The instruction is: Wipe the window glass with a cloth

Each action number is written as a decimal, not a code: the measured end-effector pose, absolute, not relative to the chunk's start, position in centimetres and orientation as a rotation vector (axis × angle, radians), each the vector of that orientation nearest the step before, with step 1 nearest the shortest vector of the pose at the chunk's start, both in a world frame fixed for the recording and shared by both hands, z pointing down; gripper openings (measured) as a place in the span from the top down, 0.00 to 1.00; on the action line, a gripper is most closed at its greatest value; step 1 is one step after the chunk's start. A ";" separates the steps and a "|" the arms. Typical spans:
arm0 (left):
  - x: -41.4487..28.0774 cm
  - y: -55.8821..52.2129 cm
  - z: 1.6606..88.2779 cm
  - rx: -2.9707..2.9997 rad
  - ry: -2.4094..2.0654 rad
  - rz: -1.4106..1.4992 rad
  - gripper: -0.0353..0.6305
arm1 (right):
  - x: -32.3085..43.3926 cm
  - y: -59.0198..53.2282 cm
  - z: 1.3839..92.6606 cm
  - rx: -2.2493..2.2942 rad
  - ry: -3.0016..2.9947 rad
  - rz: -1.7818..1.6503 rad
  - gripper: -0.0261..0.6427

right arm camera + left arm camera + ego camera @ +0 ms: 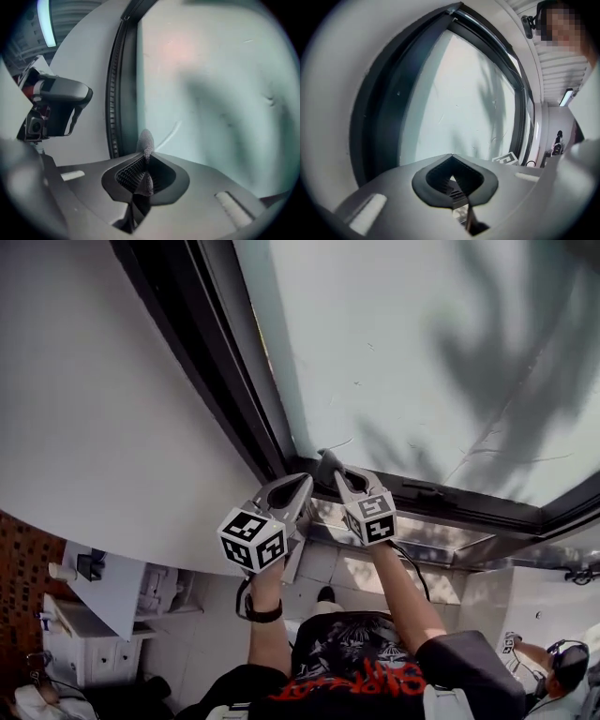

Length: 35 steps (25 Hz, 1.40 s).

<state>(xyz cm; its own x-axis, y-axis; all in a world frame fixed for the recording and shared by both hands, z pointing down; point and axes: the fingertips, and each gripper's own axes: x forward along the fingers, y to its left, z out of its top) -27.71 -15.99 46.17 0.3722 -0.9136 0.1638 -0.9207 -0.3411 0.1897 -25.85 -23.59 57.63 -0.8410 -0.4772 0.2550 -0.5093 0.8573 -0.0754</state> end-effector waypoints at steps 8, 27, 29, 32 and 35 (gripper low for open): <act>-12.4 -23.3 46.9 2.602 -1.262 0.114 0.97 | -4.9 -29.9 56.8 1.264 -2.748 0.292 0.92; 9.8 -27.0 46.3 2.794 -0.896 0.264 0.97 | 33.9 -34.8 60.0 2.134 -2.240 0.555 0.93; 9.4 -26.9 46.1 2.787 -0.924 0.253 0.97 | 32.5 -34.7 57.0 2.109 -2.326 0.498 0.93; 7.9 -26.6 46.1 2.771 -0.963 0.242 0.97 | 27.2 -33.9 50.7 2.015 -2.547 0.395 0.93; 5.3 -26.2 46.1 2.747 -1.022 0.220 0.97 | 18.9 -32.3 44.8 1.802 -2.787 0.229 0.93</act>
<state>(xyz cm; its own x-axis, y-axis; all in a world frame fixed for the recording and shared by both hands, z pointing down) 5.26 -26.18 46.13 0.7497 -0.6280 0.2085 -0.6582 -0.7404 0.1366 18.91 -32.28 44.79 -0.4012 -0.9125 -0.0804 -0.8871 0.4089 -0.2140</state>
